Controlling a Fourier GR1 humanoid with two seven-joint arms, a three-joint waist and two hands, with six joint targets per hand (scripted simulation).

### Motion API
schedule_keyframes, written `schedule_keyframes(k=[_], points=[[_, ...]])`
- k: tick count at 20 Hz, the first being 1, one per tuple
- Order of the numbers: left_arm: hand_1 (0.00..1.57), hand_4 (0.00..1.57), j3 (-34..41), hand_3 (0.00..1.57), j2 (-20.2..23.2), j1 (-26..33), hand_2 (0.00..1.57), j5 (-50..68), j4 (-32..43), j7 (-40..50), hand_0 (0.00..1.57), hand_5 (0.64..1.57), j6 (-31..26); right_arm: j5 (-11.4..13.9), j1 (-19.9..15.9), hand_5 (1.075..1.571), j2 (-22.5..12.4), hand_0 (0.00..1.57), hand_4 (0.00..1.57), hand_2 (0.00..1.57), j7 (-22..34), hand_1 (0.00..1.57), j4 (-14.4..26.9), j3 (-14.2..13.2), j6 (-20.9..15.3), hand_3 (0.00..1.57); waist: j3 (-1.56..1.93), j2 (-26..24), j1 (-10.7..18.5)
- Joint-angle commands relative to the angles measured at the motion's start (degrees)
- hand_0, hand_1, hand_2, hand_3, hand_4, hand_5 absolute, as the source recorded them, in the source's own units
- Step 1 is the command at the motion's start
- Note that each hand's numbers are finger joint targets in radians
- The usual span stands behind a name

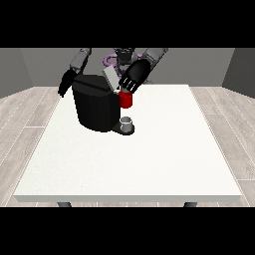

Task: Insert the coffee pod into the coffee machine and close the lid

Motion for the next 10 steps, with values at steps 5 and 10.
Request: schedule_keyframes(k=[5,10], points=[[1.19,0.42,-0.79,1.2,-1.39,1.62,1.25,-0.5,1.19,-1.99,1.19,1.571,0.72,0.58,0.92,1.571,0.32,0.0,0.1,0.0,0.53,0.0,0.07,0.26,-0.7,0.0,-0.01,-0.33,0.9],[1.2,0.41,-0.17,1.2,1.41,-2.93,1.26,-0.36,0.27,-1.1,1.2,1.571,-2.05,-2.16,0.13,1.571,-2.97,0.0,0.0,0.0,-5.18,0.0,3.72,-3.48,1.99,0.0,0.03,2.19,0.99]])
